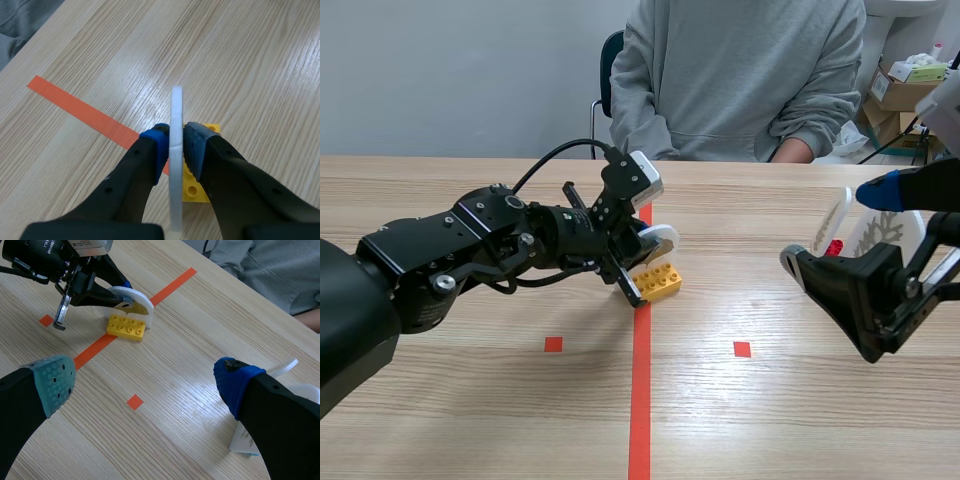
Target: Do the leaf sorting experiment
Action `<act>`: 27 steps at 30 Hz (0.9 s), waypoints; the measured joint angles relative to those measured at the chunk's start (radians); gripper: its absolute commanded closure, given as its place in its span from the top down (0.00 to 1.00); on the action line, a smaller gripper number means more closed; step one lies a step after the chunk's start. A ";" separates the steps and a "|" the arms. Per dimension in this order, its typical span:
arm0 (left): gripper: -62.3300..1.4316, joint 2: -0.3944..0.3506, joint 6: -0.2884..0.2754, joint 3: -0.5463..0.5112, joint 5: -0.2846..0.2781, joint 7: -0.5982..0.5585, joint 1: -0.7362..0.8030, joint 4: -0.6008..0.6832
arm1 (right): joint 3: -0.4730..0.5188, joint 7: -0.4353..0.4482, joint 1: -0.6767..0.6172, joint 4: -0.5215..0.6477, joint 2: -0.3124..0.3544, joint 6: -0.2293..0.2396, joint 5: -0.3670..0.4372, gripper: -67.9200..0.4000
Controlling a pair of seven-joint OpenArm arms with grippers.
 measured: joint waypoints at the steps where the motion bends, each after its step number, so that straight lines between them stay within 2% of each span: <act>1: 0.10 0.000 0.000 0.000 0.000 0.000 0.000 0.000 | 0.000 0.000 0.000 0.000 0.000 0.000 0.000 0.83; 8: 0.10 0.000 -0.001 0.000 0.000 0.000 0.000 0.000 | 0.000 0.000 0.000 0.000 0.000 0.000 0.000 0.83; 11: 0.08 -0.003 -0.045 -0.002 -0.042 0.008 0.002 0.006 | 0.000 0.000 0.000 0.000 0.000 0.000 0.000 0.83; 13: 0.08 -0.019 -0.089 -0.002 -0.101 0.007 0.019 0.042 | 0.000 0.000 0.000 0.000 0.000 0.000 0.000 0.83; 16: 0.08 -0.059 -0.091 -0.023 -0.157 0.028 0.069 0.151 | 0.000 0.000 0.000 0.000 0.000 0.000 0.000 0.83; 17: 0.08 -0.071 -0.091 -0.046 -0.160 0.058 0.091 0.198 | 0.000 0.000 0.000 0.000 0.000 0.000 0.000 0.83; 19: 0.08 -0.098 -0.098 -0.100 -0.159 0.100 0.137 0.288 | 0.000 0.000 0.000 0.000 0.000 0.000 0.000 0.83; 22: 0.08 -0.138 -0.098 -0.184 -0.212 0.131 0.227 0.423 | 0.000 0.000 0.000 0.000 0.000 0.000 0.000 0.83; 27: 0.08 -0.176 -0.103 -0.354 -0.254 0.148 0.414 0.597 | 0.000 -0.021 0.000 0.000 0.000 0.000 0.000 0.83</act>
